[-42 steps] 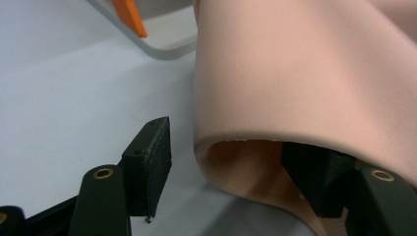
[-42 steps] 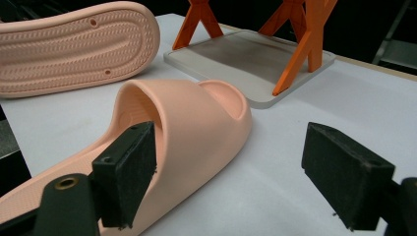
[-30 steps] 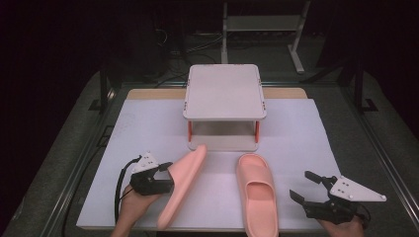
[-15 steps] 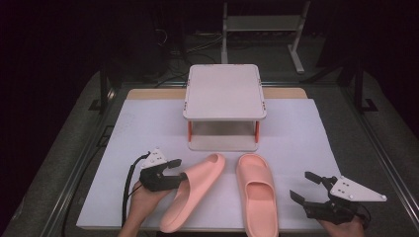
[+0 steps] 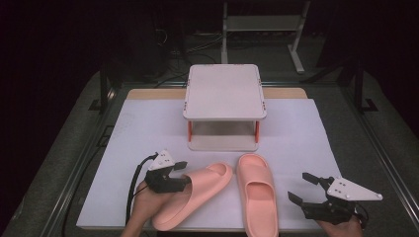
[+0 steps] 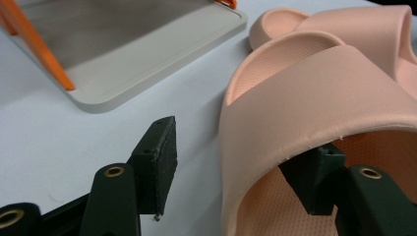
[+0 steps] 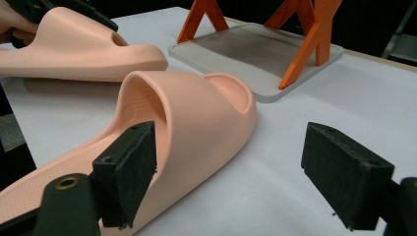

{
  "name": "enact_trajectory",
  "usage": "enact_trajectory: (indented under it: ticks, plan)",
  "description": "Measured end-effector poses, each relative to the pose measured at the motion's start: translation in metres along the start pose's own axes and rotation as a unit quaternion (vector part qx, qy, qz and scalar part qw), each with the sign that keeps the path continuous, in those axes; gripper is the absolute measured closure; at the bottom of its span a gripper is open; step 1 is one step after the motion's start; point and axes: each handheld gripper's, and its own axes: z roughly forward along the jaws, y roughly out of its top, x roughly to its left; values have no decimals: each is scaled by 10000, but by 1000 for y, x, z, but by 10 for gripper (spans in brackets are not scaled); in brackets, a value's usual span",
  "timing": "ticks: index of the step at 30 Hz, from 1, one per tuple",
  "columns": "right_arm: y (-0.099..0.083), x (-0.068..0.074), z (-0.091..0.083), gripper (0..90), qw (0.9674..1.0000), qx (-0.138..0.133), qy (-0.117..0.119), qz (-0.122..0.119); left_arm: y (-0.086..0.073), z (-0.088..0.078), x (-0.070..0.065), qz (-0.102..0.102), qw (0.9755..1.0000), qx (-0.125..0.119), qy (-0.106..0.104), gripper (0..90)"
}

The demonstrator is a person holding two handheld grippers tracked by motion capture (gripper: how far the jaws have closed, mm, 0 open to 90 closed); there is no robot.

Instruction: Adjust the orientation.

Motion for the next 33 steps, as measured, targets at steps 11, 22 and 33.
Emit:
enact_trajectory:
  ticks: [11,22,33]
  plan:
    - [-2,4,11,211,9996,217,180,-34,2,11,-15,510,9975,432,-243,398]
    - [0,8,26,222,9988,341,347,-45,5,17,-21,857,9930,801,-142,564]
    - [3,15,43,240,9974,582,389,-141,6,17,-29,1193,9883,846,433,723]
